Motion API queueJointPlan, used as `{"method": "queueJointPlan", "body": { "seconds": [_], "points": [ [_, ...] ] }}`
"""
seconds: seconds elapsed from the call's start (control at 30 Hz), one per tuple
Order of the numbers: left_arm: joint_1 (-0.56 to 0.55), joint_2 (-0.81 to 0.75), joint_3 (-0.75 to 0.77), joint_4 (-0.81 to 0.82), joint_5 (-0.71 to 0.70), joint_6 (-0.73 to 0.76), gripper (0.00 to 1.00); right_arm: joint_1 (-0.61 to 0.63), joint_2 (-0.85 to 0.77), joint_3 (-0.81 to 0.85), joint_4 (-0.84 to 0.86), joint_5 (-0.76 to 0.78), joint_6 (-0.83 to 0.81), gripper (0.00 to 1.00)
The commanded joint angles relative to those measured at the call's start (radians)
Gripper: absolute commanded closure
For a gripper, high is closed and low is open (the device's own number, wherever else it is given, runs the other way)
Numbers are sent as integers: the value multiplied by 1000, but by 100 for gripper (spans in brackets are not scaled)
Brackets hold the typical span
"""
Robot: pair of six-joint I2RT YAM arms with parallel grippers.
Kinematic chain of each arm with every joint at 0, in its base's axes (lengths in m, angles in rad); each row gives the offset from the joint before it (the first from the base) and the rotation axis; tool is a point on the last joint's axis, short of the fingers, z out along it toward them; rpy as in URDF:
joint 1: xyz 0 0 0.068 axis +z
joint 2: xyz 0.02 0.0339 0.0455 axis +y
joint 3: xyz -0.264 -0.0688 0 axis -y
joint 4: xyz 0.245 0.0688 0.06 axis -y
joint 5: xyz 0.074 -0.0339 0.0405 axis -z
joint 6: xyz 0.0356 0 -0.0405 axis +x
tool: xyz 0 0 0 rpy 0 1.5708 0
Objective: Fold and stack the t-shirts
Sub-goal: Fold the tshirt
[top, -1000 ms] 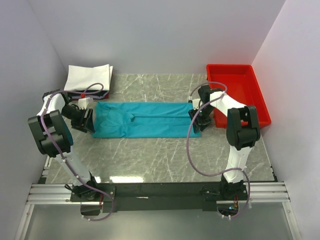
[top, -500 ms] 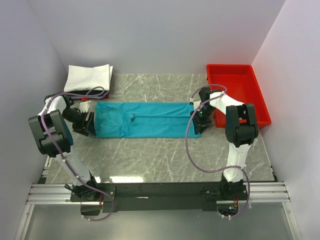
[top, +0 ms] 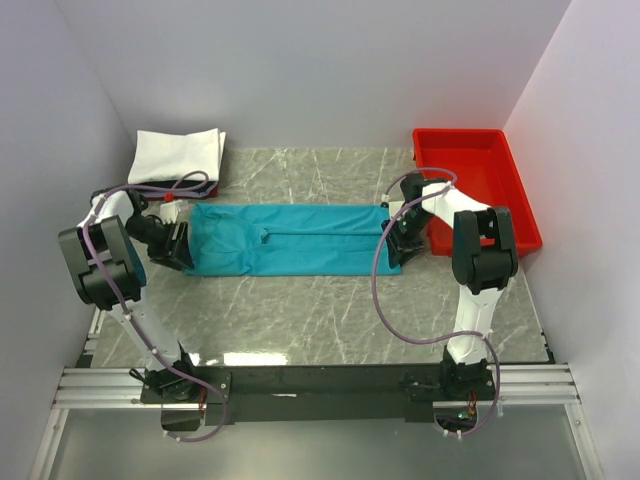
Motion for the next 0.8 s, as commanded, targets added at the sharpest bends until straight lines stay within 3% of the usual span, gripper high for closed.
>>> {"method": "queueJointPlan", "body": {
  "seconds": [0.0, 0.33, 0.77],
  "points": [
    [-9, 16, 37, 8, 58, -14, 43, -8, -20, 44, -11, -28, 14, 60],
    [-58, 51, 51, 58, 53, -62, 47, -17, 12, 86, -18, -43, 25, 60],
    [-64, 54, 77, 62, 7, -88, 89, -27, 5, 56, -52, -5, -6, 99]
  ]
}}
